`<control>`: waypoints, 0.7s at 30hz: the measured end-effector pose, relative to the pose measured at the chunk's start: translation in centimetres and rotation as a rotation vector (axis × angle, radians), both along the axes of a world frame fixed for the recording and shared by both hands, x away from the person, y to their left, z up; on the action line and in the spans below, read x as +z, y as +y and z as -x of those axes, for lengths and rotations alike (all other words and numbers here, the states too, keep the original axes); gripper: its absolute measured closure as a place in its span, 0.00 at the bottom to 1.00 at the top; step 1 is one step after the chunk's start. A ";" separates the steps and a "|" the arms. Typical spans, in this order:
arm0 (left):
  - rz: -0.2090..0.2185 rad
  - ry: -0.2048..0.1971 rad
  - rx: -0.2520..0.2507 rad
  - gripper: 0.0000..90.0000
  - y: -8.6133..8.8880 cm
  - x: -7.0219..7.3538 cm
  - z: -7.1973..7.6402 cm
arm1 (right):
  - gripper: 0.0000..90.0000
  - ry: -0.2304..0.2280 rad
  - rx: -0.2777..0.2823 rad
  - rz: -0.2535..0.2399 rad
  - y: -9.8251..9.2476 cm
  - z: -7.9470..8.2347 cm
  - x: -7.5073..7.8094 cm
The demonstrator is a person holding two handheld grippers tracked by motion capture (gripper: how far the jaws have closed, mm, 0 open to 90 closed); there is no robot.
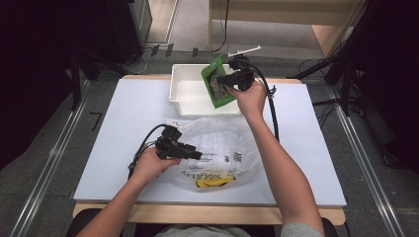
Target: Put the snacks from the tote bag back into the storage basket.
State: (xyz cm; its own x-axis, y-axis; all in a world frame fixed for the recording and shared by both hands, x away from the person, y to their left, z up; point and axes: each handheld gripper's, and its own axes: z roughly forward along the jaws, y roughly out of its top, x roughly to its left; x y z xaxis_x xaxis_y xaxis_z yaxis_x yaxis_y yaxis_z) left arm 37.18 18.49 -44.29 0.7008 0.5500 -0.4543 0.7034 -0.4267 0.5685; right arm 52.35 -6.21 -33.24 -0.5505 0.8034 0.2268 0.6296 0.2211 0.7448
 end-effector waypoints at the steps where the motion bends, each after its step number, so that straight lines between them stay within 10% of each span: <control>1: 0.000 0.000 0.000 0.56 0.0 0.0 0.0 | 0.82 0.003 -0.004 -0.016 0.0 -0.2 0.0; 21: 0.003 0.008 -0.002 0.56 0.1 -0.2 -0.2 | 0.82 0.038 -0.051 -0.046 1.7 -5.1 -0.8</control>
State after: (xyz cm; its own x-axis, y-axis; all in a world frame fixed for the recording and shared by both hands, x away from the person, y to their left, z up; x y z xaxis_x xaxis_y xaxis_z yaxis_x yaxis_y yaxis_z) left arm 37.35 18.59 -44.47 0.6983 0.5474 -0.4613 0.7070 -0.4268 0.5639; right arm 57.40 -4.52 -34.05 -0.4996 0.8183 0.2841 0.6668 0.1540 0.7291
